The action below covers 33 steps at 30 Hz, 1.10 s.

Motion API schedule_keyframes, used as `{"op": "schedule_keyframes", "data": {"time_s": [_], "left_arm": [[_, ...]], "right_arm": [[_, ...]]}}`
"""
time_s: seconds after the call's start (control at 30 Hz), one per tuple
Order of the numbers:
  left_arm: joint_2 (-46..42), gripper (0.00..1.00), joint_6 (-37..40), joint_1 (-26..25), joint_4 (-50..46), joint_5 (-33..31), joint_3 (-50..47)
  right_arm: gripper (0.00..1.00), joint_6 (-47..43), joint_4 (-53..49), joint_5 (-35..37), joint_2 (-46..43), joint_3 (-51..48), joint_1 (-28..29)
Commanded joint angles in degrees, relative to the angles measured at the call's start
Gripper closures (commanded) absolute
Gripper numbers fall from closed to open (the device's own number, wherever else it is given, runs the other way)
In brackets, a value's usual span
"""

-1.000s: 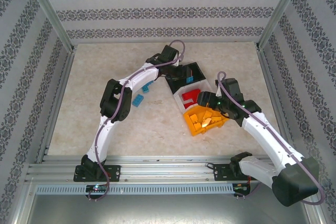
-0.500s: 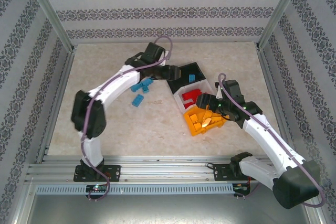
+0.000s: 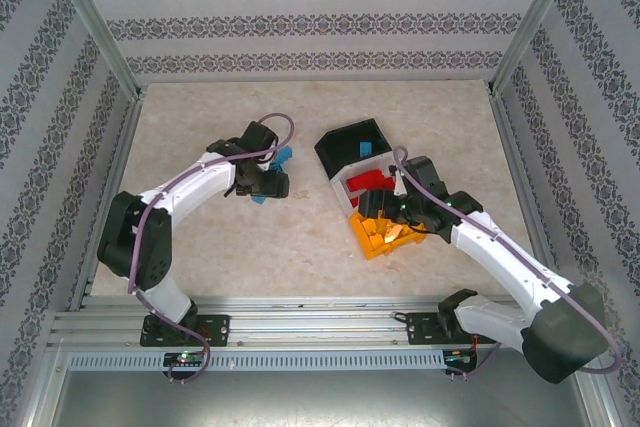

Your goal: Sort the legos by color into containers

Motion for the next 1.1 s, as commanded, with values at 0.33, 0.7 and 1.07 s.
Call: {"op": "schedule_keyframes", "data": {"time_s": [0.33,0.7,1.07], "left_arm": [[8.0,0.29,4.6,0.3,1.9,-5.7,-0.3],[13.4,0.31,6.8,2.0,4.0,-7.4,2.0],[16.9,0.32,8.3,3.2,3.2,-9.6,6.7]], "right_arm": [[0.15,1.5,0.6,1.7,1.6,-0.1,2.6],[0.15,2.3,1.6,1.4,2.9,-0.5,2.8],[0.15,2.4,0.9,2.0,3.3,-0.2,2.8]]}}
